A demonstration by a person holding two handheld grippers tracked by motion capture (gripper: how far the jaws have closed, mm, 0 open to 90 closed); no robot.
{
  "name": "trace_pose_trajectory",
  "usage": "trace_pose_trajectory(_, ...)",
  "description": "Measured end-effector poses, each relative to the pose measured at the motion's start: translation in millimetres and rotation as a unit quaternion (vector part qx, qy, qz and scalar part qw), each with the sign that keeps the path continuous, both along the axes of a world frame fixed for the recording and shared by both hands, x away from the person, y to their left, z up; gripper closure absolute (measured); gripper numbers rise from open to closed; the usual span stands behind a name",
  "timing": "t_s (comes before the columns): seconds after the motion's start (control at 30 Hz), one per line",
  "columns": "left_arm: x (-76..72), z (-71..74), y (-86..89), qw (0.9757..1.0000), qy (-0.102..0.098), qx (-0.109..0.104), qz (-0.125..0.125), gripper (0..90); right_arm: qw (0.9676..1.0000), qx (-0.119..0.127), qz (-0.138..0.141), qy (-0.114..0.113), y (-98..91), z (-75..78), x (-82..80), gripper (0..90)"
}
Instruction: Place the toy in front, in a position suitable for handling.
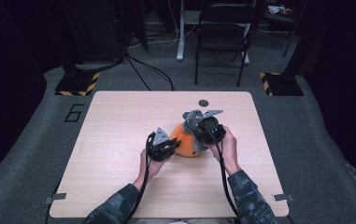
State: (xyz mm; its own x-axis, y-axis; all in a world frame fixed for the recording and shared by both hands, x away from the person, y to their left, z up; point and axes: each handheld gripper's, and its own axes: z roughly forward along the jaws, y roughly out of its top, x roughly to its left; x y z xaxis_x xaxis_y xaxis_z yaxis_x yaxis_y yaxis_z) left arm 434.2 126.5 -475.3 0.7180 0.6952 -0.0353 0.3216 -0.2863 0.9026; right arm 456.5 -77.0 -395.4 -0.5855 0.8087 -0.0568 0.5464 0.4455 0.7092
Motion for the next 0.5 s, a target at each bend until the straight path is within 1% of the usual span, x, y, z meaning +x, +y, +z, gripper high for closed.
trace_pose_trajectory(0.03,-0.7,0.2,-1.0,1.0000,-0.002,0.002,0.000,80.5,0.9999,0.004,0.009,-0.008,3.0,1.4,-2.6,73.2)
trace_pose_trajectory(0.07,-1.1,0.4,-1.2,1.0000,0.001,0.002,-0.003,80.5,0.9999,-0.003,0.012,-0.011,5.5,1.0,-3.1,73.1)
trace_pose_trajectory(0.1,-0.8,-0.1,-1.2,1.0000,-0.001,0.001,-0.001,80.4,0.9999,-0.012,0.008,-0.006,7.1,-0.9,-3.1,73.1)
trace_pose_trajectory(0.13,0.0,-0.5,-0.6,1.0000,-0.001,-0.001,0.000,80.4,0.9999,-0.012,0.008,-0.007,6.0,-4.2,-1.0,73.0)
trace_pose_trajectory(0.17,0.6,-0.8,-0.1,1.0000,0.001,-0.001,0.000,80.4,1.0000,-0.005,0.004,0.005,4.0,-7.8,1.5,73.0)
trace_pose_trajectory(0.2,1.1,-0.9,0.9,1.0000,0.005,-0.001,-0.002,80.4,0.9999,-0.005,0.004,0.015,0.8,-11.1,5.0,73.0)
trace_pose_trajectory(0.27,2.0,-1.6,0.9,1.0000,0.003,-0.002,0.000,80.5,0.9994,0.000,-0.007,0.033,-4.6,-16.6,9.6,73.0)
trace_pose_trajectory(0.3,2.0,-1.6,0.9,1.0000,0.003,-0.002,0.000,80.5,0.9994,0.000,-0.007,0.033,-4.6,-16.6,9.6,73.0)
trace_pose_trajectory(0.33,2.2,-1.8,1.2,1.0000,0.004,-0.004,0.001,80.4,0.9988,0.001,-0.010,0.049,-10.6,-20.8,14.1,72.9)
trace_pose_trajectory(0.37,2.7,-2.0,1.5,1.0000,0.004,-0.004,0.002,80.5,0.9983,-0.003,-0.016,0.056,-12.6,-22.7,15.5,73.0)
trace_pose_trajectory(0.4,2.7,-2.1,1.8,1.0000,0.004,-0.004,0.003,80.5,0.9980,-0.007,-0.017,0.061,-14.5,-24.6,17.3,73.0)
trace_pose_trajectory(0.47,3.1,-1.7,2.7,1.0000,0.007,-0.002,0.000,80.5,0.9969,-0.009,-0.021,0.075,-19.2,-29.3,20.5,73.0)
trace_pose_trajectory(0.5,3.2,-1.8,2.8,1.0000,0.007,-0.002,0.001,80.5,0.9959,-0.011,-0.026,0.086,-20.8,-31.6,22.0,73.0)
